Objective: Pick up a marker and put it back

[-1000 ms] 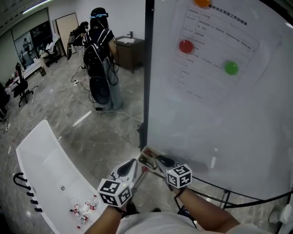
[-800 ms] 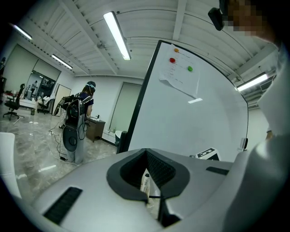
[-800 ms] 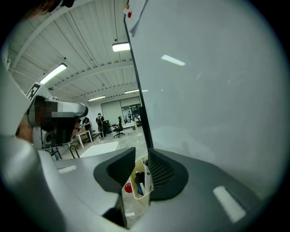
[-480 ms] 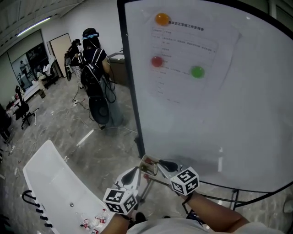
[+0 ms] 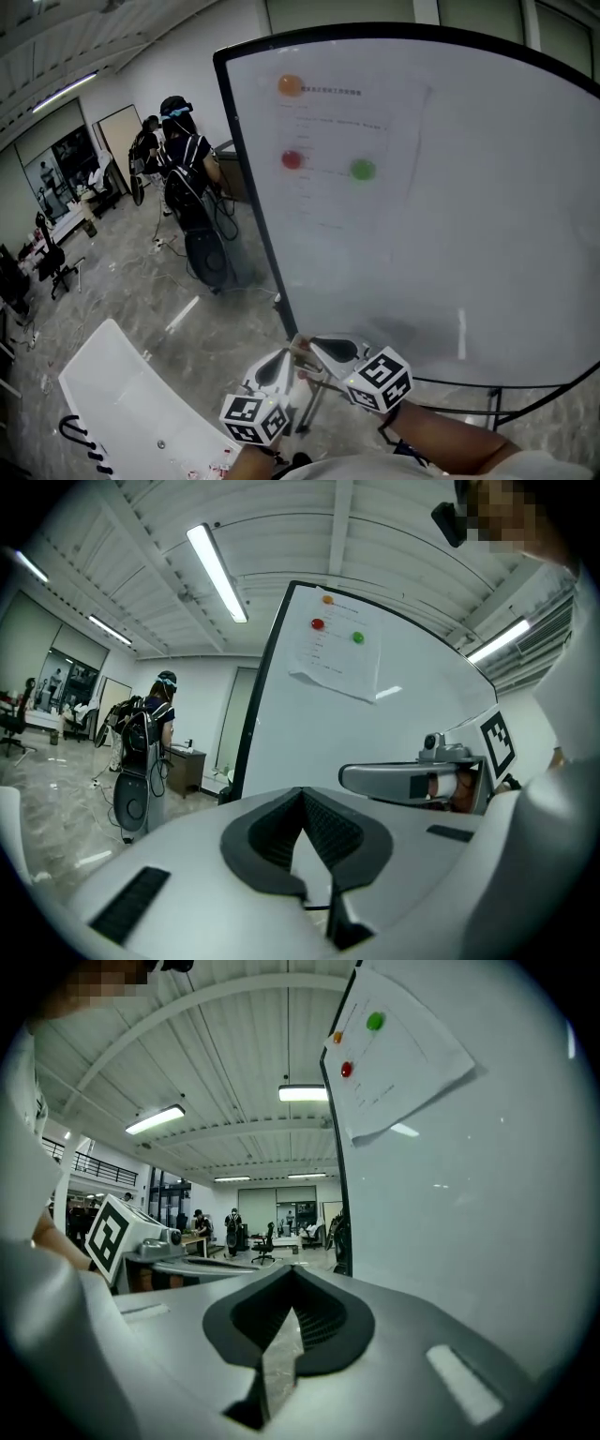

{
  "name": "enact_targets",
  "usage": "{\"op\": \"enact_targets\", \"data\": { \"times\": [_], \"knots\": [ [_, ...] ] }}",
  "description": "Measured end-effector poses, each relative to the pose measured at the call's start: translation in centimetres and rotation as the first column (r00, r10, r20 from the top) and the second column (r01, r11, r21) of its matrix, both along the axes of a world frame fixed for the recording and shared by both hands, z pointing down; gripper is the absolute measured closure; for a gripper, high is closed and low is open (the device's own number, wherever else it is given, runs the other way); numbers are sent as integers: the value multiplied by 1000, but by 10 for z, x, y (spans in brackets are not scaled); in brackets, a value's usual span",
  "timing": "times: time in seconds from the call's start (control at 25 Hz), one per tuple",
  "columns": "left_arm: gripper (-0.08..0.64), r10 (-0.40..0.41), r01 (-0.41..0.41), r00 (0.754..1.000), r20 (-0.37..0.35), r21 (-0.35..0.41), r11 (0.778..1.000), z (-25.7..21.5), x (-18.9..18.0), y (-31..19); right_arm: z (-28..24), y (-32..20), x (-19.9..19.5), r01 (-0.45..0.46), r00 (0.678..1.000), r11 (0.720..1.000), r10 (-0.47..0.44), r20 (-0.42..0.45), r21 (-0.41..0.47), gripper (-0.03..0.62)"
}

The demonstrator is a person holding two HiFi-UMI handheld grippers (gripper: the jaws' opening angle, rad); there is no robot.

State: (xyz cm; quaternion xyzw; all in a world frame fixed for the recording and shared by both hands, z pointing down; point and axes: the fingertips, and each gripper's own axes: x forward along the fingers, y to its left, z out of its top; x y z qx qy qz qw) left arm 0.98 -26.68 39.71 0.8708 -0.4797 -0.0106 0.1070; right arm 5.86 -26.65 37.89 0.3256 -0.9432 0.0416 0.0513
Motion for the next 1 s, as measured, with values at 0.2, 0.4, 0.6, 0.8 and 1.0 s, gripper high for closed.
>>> {"op": "enact_targets", "data": {
  "times": [0.2, 0.4, 0.6, 0.8, 1.0],
  "knots": [
    [558, -8, 8, 1000, 1, 21, 1000, -9, 0, 4, -10, 8, -2, 9, 1000, 1000, -9, 17, 5, 591],
    [558, -11, 11, 1000, -5, 34, 999, -14, 1, 6, -15, 15, -3, 13, 999, 1000, -13, 29, 7, 591],
    [558, -4, 4, 1000, -10, 43, 999, -19, 5, 10, -21, 20, -1, 8, 999, 1000, -9, 33, 12, 591],
    [558, 1, 0, 1000, -15, 52, 999, -28, 10, 17, -28, 28, 1, 5, 999, 1000, -6, 34, 21, 591],
    [558, 9, -8, 1000, -15, 61, 998, -32, 13, 17, -31, 30, 3, 1, 999, 1000, -2, 36, 28, 591]
  ]
}}
